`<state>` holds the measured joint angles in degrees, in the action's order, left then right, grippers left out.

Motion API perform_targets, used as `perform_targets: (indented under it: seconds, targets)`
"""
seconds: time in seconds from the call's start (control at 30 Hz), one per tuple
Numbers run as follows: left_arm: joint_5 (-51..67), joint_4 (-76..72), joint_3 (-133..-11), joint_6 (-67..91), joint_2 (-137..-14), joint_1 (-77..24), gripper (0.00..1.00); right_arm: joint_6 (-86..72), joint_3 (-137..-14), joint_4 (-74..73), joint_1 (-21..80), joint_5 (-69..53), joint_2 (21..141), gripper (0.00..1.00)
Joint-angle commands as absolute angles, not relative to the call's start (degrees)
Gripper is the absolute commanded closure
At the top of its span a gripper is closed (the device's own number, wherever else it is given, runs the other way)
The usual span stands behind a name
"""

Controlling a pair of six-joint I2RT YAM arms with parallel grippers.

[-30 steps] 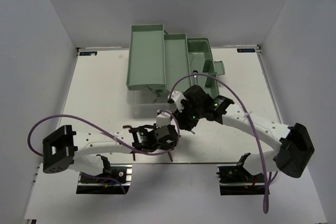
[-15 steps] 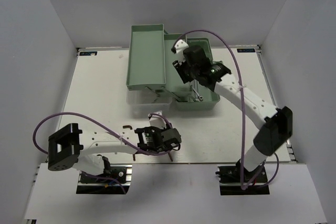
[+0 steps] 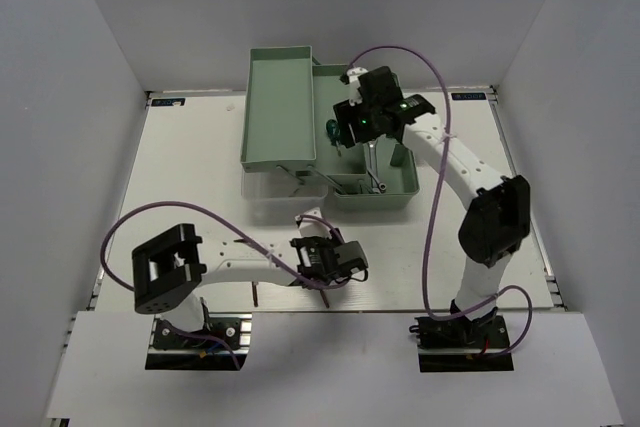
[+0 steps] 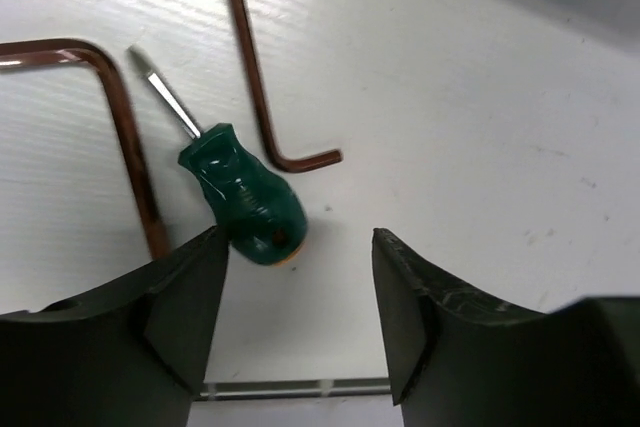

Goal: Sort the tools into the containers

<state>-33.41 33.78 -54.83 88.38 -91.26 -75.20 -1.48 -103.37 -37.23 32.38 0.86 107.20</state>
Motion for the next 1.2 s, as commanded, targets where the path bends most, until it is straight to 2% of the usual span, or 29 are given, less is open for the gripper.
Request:
perform_targets:
  seconds: [0.0,0.13,0.6,0.73,0.9,0.93,0.97,1.1,1.17]
  targets:
    - [-37.26,38.92,-60.2,93.51,-93.68,-74.36,0.32,-3.69,-97.94,-32.98,29.8,-2.46,97.48,0.34]
    - [-37.79,42.1,-62.4,95.53,-97.64,-74.36,0.33,-4.57,-88.17,-30.06,26.9,-5.09,87.92,0.34]
    - [-35.24,41.05,-58.54,98.79,-99.58,-73.3,0.34,-6.85,-68.31,-27.77,18.02,-14.67,76.56,0.34]
    - [-34.72,40.43,-59.14,98.79,-101.51,-72.77,0.44,-5.98,-65.48,-27.86,17.05,-16.26,73.22,0.34]
    - [-34.72,40.43,-59.77,98.79,-102.13,-72.77,0.62,-5.19,-62.4,-28.21,15.91,-18.19,70.05,0.34]
    - [-34.72,40.43,-59.77,98.79,-102.13,-72.77,0.66,-5.1,-62.23,-28.39,15.82,-18.19,69.79,0.34]
    - [-34.72,40.43,-59.77,98.27,-102.13,-72.77,0.76,-5.01,-61.62,-28.56,15.3,-18.72,69.0,0.34]
    - [-35.51,42.62,-63.08,95.73,-100.37,-74.52,0.93,-4.05,-60.91,-29.61,14.86,-20.47,67.86,0.34]
    - [-35.34,42.63,-66.77,87.86,-98.88,-75.06,1.0,-1.51,-61.17,-30.32,14.59,-22.66,67.24,0.32]
